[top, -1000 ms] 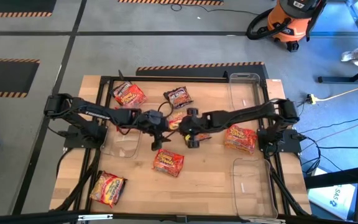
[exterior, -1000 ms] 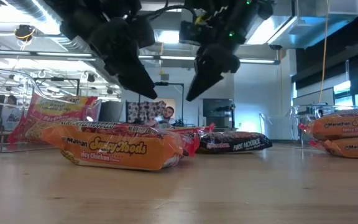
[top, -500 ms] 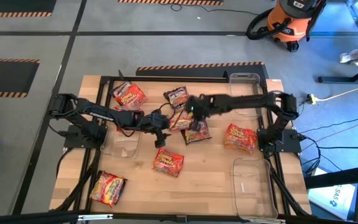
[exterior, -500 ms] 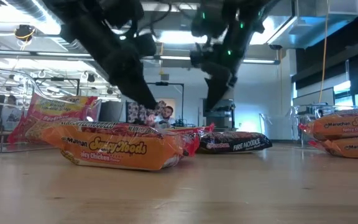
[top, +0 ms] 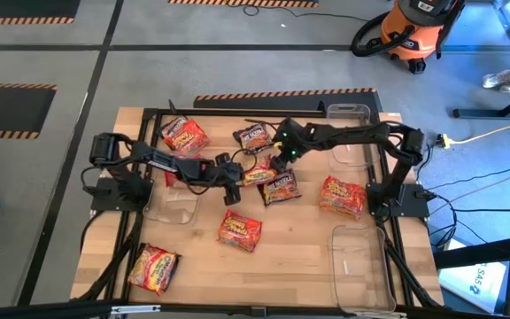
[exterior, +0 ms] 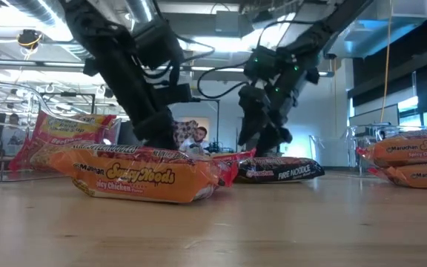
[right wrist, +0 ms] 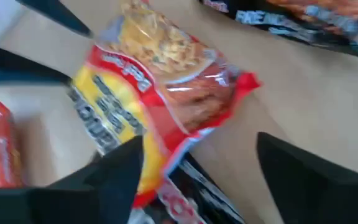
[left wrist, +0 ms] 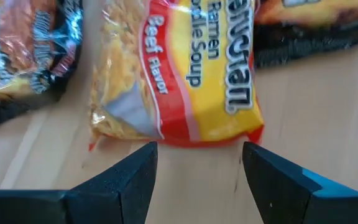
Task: Sort Maruchan noodles
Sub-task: Put the red noodle pack into the middle transparent bin
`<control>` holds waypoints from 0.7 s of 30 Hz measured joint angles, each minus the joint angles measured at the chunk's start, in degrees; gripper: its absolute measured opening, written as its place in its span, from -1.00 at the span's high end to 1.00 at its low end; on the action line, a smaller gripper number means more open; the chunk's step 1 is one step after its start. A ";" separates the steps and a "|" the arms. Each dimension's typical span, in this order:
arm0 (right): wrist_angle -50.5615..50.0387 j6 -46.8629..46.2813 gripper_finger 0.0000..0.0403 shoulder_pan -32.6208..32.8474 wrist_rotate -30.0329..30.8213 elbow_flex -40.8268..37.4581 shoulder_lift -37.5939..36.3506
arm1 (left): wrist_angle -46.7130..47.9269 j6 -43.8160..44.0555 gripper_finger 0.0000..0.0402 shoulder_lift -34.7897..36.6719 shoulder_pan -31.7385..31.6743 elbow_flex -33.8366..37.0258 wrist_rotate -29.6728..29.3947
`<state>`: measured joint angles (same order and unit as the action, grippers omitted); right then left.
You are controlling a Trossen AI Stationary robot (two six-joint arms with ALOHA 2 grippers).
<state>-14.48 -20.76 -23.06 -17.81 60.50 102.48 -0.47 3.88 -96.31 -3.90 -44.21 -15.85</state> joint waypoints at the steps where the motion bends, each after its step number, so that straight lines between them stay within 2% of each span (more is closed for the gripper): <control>1: 1.88 -1.57 -0.56 0.01 -0.56 -1.10 0.11 | -0.03 -0.64 -0.14 -0.38 0.00 0.02 0.08; 4: 7.41 -5.69 -0.67 0.15 -1.17 -3.24 1.39 | -2.30 -1.49 -0.14 -2.24 0.01 -0.02 0.17; 8: 10.31 -8.50 -0.68 0.19 -2.14 -4.04 4.37 | -4.17 -1.51 -0.14 -4.01 0.02 -0.02 0.34; 18: 22.10 -10.71 -0.45 0.22 -11.21 -4.10 6.56 | -6.31 -1.48 -0.14 -4.57 0.00 0.02 0.37; 21: 24.26 -10.81 -0.36 0.73 -11.45 -4.10 6.55 | -6.65 -1.45 -0.14 -4.57 0.00 0.07 0.48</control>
<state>9.78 -31.56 -22.34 -29.26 56.40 109.02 -7.12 2.43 -100.88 -3.90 -44.14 -15.37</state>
